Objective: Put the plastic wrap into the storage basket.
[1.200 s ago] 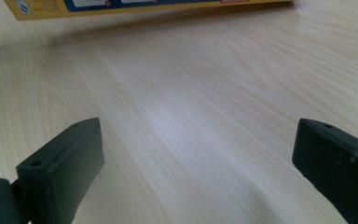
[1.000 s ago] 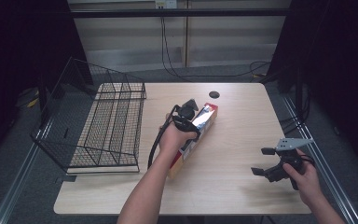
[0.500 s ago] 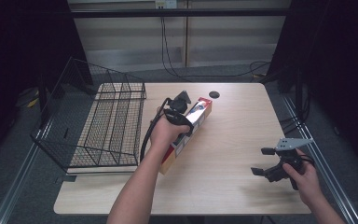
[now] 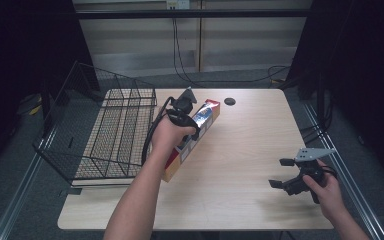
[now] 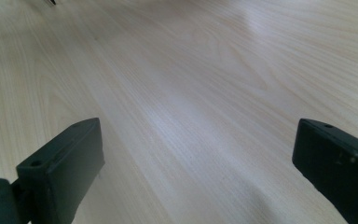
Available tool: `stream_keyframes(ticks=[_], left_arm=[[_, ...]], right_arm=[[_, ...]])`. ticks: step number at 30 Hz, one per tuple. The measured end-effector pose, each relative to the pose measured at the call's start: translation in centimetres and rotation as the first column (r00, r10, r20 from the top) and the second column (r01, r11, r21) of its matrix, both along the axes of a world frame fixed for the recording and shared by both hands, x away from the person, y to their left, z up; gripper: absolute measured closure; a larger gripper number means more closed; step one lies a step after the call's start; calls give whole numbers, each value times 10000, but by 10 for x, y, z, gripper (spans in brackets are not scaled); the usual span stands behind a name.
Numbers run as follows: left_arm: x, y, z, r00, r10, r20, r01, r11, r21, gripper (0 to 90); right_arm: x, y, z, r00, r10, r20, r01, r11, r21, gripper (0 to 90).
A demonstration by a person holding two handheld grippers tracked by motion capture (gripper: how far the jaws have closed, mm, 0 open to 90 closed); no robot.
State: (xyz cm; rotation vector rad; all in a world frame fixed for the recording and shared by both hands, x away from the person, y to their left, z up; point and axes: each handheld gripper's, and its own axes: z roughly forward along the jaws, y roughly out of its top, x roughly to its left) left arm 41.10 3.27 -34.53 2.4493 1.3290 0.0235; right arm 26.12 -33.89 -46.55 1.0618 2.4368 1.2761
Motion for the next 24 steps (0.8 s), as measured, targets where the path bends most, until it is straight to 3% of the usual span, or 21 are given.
stream_keyframes(ticks=[3, 14, 24], left_arm=[[1, 4, 7, 9998, 185, -28, -185, 9997, -135, 437], [2, 20, 22, 9993, 367, -81, -366, 9993, 82, 438], [3, 33, 35, 9956, 933, -12, -933, 9956, 12, 438]], right_arm=[[0, 0, 0, 10000, 7, -18, -7, 10000, 22, 20], [0, -1, 0, 10000, -5, 14, 5, 10000, 30, 20], [0, -1, 0, 10000, 1, -60, -1, 10000, 27, 20]])
